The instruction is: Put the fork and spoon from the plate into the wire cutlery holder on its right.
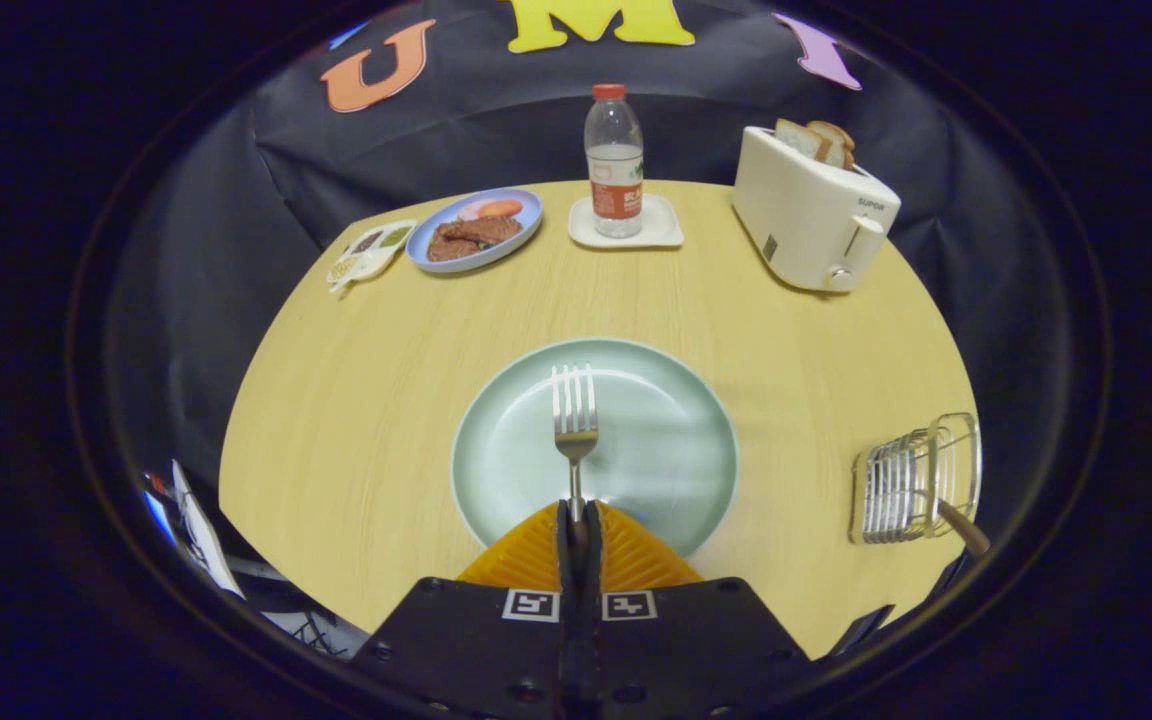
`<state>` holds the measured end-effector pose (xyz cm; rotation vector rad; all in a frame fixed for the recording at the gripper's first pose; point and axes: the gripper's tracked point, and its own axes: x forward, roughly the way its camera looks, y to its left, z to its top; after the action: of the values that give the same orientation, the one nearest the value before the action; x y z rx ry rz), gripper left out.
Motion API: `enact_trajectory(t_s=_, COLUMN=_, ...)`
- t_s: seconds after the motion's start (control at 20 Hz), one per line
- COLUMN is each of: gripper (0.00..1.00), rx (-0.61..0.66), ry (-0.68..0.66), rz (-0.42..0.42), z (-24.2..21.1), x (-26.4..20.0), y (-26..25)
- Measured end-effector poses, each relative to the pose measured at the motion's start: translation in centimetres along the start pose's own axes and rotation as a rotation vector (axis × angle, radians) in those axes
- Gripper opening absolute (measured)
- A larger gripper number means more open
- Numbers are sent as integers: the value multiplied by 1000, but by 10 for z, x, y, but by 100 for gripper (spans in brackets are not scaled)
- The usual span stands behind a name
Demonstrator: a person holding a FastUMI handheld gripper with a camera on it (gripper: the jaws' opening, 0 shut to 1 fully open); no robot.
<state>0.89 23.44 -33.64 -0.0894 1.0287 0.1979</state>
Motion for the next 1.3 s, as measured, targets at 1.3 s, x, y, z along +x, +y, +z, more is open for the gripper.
enact_trajectory(t_s=1.3, gripper=1, rx=165, ry=403, rz=7, z=-16, x=-117, y=-236)
